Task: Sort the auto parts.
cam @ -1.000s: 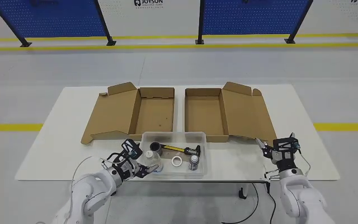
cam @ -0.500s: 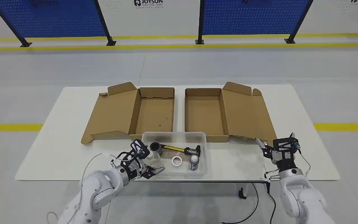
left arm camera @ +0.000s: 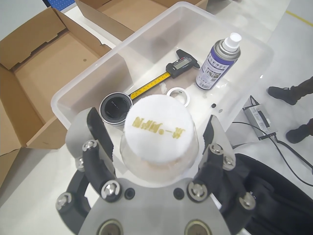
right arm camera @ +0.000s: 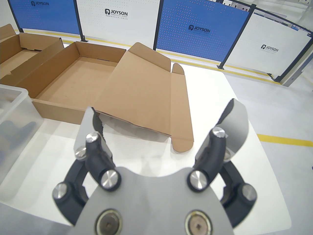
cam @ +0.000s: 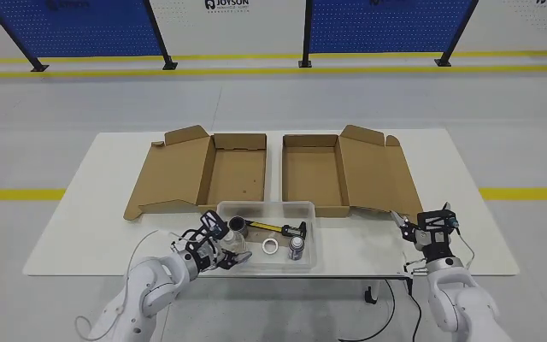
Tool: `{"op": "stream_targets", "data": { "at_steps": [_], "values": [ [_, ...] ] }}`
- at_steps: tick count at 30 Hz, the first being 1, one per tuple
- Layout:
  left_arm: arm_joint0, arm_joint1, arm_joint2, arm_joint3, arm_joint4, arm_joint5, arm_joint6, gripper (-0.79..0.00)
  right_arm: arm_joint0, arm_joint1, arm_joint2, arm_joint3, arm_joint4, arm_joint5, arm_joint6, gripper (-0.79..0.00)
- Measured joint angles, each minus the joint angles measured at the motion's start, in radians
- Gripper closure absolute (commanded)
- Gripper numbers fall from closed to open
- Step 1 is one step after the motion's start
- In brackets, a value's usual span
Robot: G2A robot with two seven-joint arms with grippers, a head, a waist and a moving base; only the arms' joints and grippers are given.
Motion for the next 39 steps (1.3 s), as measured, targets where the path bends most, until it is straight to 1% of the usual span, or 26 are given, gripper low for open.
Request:
{"op": "stream_targets", "data": {
  "at_steps": [1, 3, 4, 7, 8, 10, 12, 14, 15, 16, 17, 19, 24, 27, 28, 29, 30, 31, 33, 34, 35, 36, 39],
  "values": [
    [-0.001, 0.000, 0.001, 0.002, -0.001, -0.001, 0.002, -0.733, 0.000, 0.000, 0.000, 0.000, 0.000, 0.000, 0.000, -0.785],
    [-0.003, 0.001, 0.005, 0.003, -0.003, -0.001, 0.003, -0.742, 0.000, 0.000, 0.000, 0.000, 0.000, 0.000, 0.000, -0.785],
    [-0.004, 0.001, 0.007, 0.003, -0.004, 0.000, 0.003, -0.727, 0.000, 0.000, 0.000, 0.000, 0.000, 0.000, 0.000, -0.785],
    [-0.008, 0.002, 0.014, 0.006, -0.003, 0.002, 0.003, -0.650, 0.000, 0.000, 0.000, 0.000, 0.000, 0.000, 0.000, -0.785],
    [-0.010, 0.002, 0.017, 0.008, -0.002, 0.003, 0.003, -0.606, 0.000, 0.000, 0.000, 0.000, 0.000, 0.000, 0.000, -0.785],
    [-0.012, 0.002, 0.022, 0.011, -0.002, 0.003, 0.005, -0.603, 0.000, 0.000, 0.000, 0.000, 0.000, 0.000, 0.000, -0.785],
    [-0.017, 0.003, 0.029, 0.014, 0.010, 0.003, 0.004, -0.529, 0.000, 0.000, 0.000, 0.000, 0.000, 0.000, 0.000, -0.785],
    [-0.019, 0.003, 0.035, 0.020, 0.018, 0.002, 0.012, -0.536, 0.000, 0.000, 0.000, 0.000, 0.000, 0.000, 0.000, -0.785],
    [-0.020, 0.004, 0.037, 0.022, 0.018, 0.003, 0.014, -0.520, 0.000, 0.000, 0.000, 0.000, 0.000, 0.000, 0.000, -0.785],
    [-0.022, 0.004, 0.039, 0.025, 0.017, 0.004, 0.016, -0.486, 0.000, 0.000, 0.000, 0.000, 0.000, 0.000, 0.000, -0.785],
    [-0.024, 0.004, 0.042, 0.028, 0.017, 0.006, 0.016, -0.483, 0.000, 0.000, 0.000, 0.000, 0.000, 0.000, 0.000, -0.785],
    [-0.028, 0.004, 0.046, 0.031, 0.015, 0.009, 0.016, -0.434, 0.000, 0.000, 0.000, 0.000, 0.000, 0.000, 0.000, -0.785],
    [-0.038, 0.005, 0.054, 0.035, 0.014, 0.010, 0.017, -0.271, 0.000, 0.000, 0.000, 0.000, 0.000, 0.000, 0.000, -0.785],
    [-0.043, 0.005, 0.057, 0.037, 0.005, 0.013, 0.021, -0.108, 0.000, 0.000, 0.000, 0.000, 0.000, 0.000, 0.000, -0.785],
    [-0.045, 0.006, 0.057, 0.038, 0.002, 0.013, 0.021, -0.028, 0.000, 0.000, 0.000, 0.000, 0.000, 0.000, 0.000, -0.785],
    [-0.047, 0.006, 0.058, 0.038, 0.000, 0.013, 0.020, 0.000, 0.000, 0.000, 0.000, 0.000, 0.000, 0.000, 0.000, -0.785],
    [-0.049, 0.006, 0.060, 0.039, -0.001, 0.012, 0.020, -0.003, 0.000, 0.000, 0.000, 0.000, 0.000, 0.000, 0.000, -0.785],
    [-0.051, 0.006, 0.061, 0.039, -0.002, 0.012, 0.020, -0.052, 0.000, 0.000, 0.000, 0.000, 0.000, 0.000, 0.000, -0.785],
    [-0.055, 0.006, 0.066, 0.040, -0.003, 0.011, 0.019, -0.311, 0.000, 0.000, 0.000, 0.000, 0.000, 0.000, 0.000, -0.785],
    [-0.058, 0.006, 0.068, 0.040, -0.004, 0.012, 0.018, -0.376, 0.000, 0.000, 0.000, 0.000, 0.000, 0.000, 0.000, -0.785],
    [-0.061, 0.006, 0.072, 0.040, -0.006, 0.013, 0.017, -0.536, 0.000, 0.000, 0.000, 0.000, 0.000, 0.000, 0.000, -0.785],
    [-0.065, 0.006, 0.076, 0.041, -0.008, 0.015, 0.014, -0.785, 0.000, 0.000, 0.000, 0.000, 0.000, 0.000, 0.000, -0.785],
    [-0.080, 0.004, 0.092, 0.040, -0.010, 0.023, 0.003, -0.785, 0.000, 0.000, 0.000, 0.000, 0.000, 0.000, 0.000, -0.785]
  ]
}}
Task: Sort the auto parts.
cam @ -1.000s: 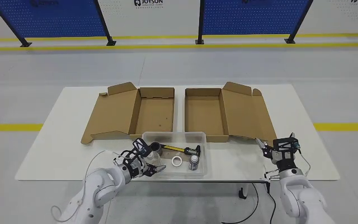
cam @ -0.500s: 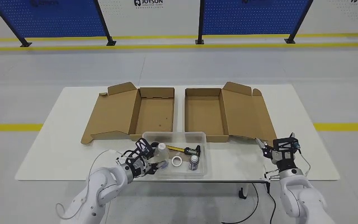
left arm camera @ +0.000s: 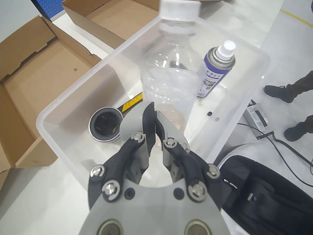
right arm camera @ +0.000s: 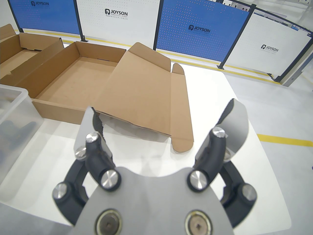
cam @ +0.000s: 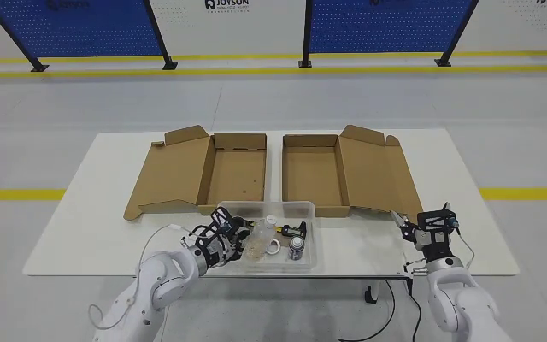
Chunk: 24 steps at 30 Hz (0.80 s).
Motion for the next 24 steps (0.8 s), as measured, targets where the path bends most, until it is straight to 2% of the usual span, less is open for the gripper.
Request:
{"op": "stream_targets", "data": {
  "at_steps": [7, 16, 24],
  "values": [
    [-0.028, -0.003, 0.037, -0.001, 0.011, -0.001, -0.005, -0.785, 0.000, 0.000, 0.000, 0.000, 0.000, 0.000, 0.000, -0.785],
    [-0.043, 0.003, 0.026, 0.006, 0.070, 0.013, 0.006, -0.785, 0.000, 0.000, 0.000, 0.000, 0.000, 0.000, 0.000, -0.785],
    [-0.051, 0.014, 0.018, -0.070, 0.129, -0.040, -0.033, -0.785, 0.000, 0.000, 0.000, 0.000, 0.000, 0.000, 0.000, -0.785]
  ]
}}
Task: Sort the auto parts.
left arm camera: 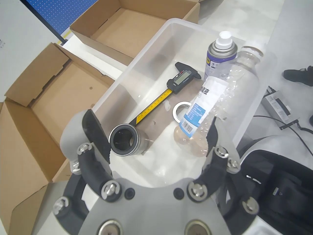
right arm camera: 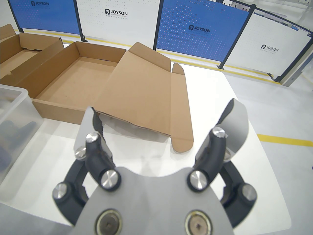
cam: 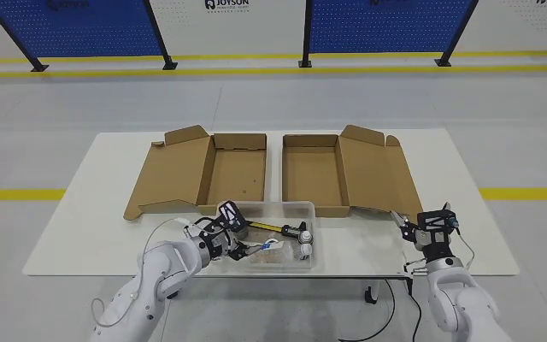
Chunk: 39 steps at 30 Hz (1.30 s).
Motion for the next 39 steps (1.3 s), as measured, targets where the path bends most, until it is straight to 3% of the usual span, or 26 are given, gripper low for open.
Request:
{"op": "stream_targets", "data": {
  "at_steps": [18, 23, 32, 39],
  "values": [
    [-0.012, 0.002, 0.018, -0.057, 0.028, -0.025, -0.014, -0.785, 0.000, 0.000, 0.000, 0.000, 0.000, 0.000, 0.000, -0.785],
    [-0.075, -0.002, 0.075, -0.077, 0.048, -0.082, -0.065, -0.785, 0.000, 0.000, 0.000, 0.000, 0.000, 0.000, 0.000, -0.785],
    [-0.221, -0.028, 0.199, 0.030, -0.147, -0.080, -0.266, -0.785, 0.000, 0.000, 0.000, 0.000, 0.000, 0.000, 0.000, -0.785],
    [-0.299, -0.041, 0.261, 0.110, -0.234, -0.073, -0.351, -0.785, 0.000, 0.000, 0.000, 0.000, 0.000, 0.000, 0.000, -0.785]
  ]
}}
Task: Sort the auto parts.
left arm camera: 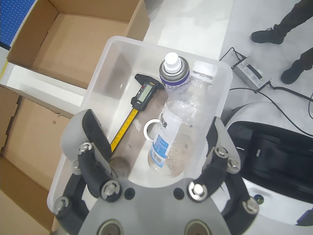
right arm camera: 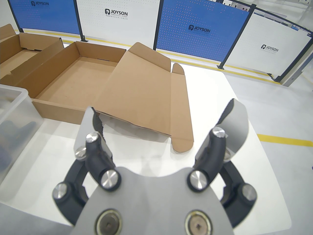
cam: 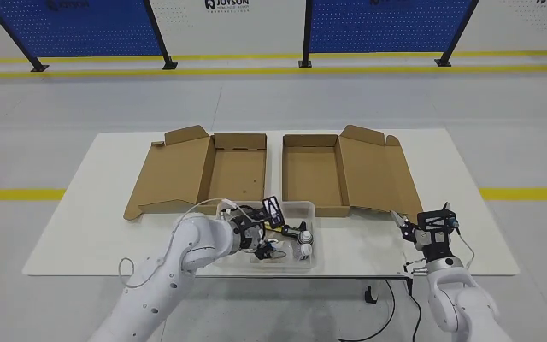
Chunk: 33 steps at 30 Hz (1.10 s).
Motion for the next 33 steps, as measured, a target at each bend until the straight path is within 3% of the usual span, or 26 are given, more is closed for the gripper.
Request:
{"op": "stream_targets", "data": {
  "at_steps": [33],
  "values": [
    [-0.123, -0.016, 0.139, 0.143, -0.045, 0.009, -0.134, -0.785, 0.000, 0.000, 0.000, 0.000, 0.000, 0.000, 0.000, -0.785]
  ]
}}
